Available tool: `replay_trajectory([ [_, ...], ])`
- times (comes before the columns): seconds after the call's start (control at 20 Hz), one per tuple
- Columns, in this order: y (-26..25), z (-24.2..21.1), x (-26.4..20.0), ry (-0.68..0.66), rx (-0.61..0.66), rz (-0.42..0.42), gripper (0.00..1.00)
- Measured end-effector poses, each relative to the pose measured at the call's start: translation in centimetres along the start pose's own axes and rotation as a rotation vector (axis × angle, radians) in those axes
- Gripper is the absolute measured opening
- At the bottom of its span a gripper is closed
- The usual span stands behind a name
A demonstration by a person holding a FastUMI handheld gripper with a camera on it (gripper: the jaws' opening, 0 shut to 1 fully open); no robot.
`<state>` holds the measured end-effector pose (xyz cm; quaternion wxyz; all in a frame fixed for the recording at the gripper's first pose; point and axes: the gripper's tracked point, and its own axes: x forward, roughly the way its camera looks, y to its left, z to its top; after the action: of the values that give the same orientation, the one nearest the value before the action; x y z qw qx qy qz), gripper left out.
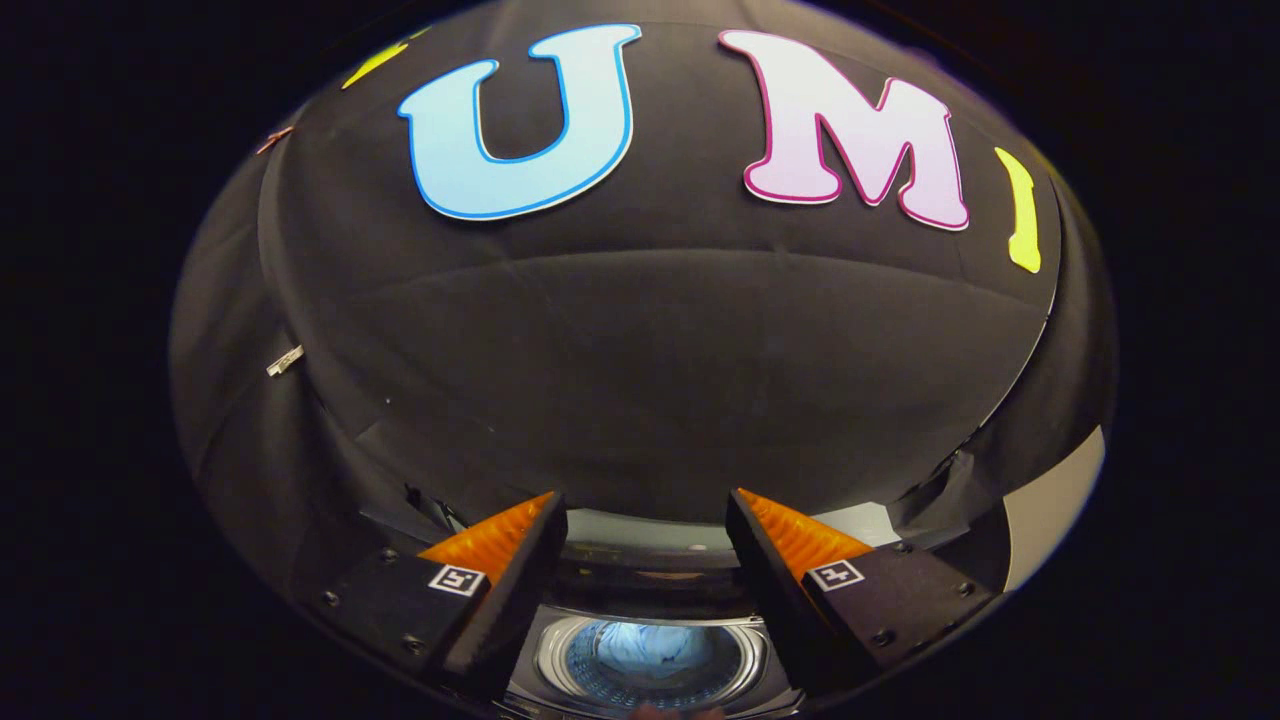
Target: Put the clothes into the washing machine and then close the washing machine lid.
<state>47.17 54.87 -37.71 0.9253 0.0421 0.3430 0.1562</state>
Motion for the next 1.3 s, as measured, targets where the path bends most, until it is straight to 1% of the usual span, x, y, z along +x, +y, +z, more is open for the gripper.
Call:
replay_trajectory([
  [0.6,0.1,-2.7,-3.6,0.025,-0.007,-0.007,1.0],
  [1.15,0.5,-6.5,-6.6,0.055,0.001,-0.002,1.0],
  [1.3,0.5,-7.6,-7.5,0.055,-0.015,-0.003,1.0],
])
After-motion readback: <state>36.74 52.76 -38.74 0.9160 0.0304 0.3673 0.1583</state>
